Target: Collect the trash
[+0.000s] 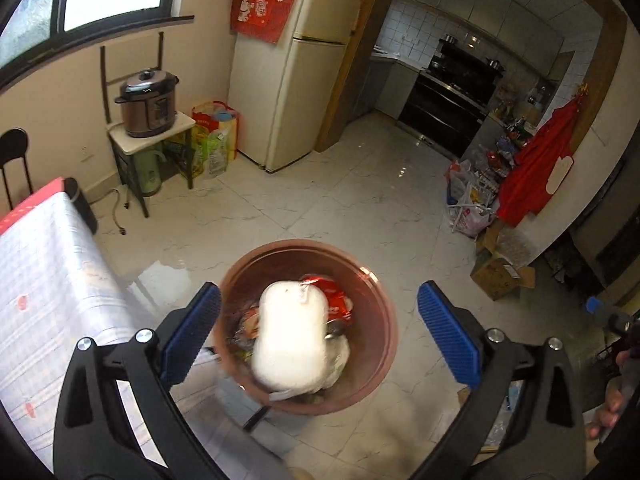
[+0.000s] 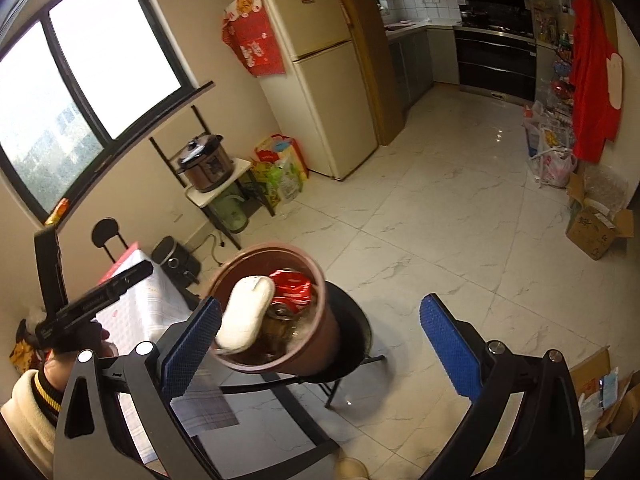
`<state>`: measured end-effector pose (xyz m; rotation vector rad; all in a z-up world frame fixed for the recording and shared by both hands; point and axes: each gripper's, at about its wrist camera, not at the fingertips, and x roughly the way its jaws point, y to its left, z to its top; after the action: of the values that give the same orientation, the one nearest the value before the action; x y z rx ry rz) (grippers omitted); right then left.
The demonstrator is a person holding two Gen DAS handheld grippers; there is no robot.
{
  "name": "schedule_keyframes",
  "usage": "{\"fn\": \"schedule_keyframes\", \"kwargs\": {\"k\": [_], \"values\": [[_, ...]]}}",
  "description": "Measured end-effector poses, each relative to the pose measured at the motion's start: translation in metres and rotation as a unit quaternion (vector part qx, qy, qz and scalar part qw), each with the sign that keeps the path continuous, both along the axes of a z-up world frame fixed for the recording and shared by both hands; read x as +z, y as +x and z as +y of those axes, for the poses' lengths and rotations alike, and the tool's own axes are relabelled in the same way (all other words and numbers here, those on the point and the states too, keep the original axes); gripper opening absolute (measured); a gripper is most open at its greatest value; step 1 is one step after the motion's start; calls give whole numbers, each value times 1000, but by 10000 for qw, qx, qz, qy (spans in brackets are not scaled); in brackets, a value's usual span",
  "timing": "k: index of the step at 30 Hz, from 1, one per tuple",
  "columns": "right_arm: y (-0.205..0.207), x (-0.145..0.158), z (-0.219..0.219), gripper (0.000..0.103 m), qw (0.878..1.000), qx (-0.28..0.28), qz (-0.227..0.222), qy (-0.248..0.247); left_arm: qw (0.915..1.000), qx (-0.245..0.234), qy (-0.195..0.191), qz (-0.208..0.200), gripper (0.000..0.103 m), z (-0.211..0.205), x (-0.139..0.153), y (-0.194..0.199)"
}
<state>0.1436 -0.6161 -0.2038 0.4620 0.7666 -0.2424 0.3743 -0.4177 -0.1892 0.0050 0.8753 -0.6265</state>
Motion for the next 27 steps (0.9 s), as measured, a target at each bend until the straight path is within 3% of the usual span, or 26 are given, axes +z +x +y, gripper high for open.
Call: {"fn": "schedule_keyframes", "kwargs": {"k": [7,13,27], "values": [[6,21,40,98,9994,266,-89,-189,9990,270,39,-362,97,68,47,-42],[5,56,88,98,9969,477,-380,-506,9955,534,51,-775,97,126,94,-75],[-24,128,211,98,9836,1110,-961,-1045,9790,1386,27,-1492,97,274,179,-168]]}}
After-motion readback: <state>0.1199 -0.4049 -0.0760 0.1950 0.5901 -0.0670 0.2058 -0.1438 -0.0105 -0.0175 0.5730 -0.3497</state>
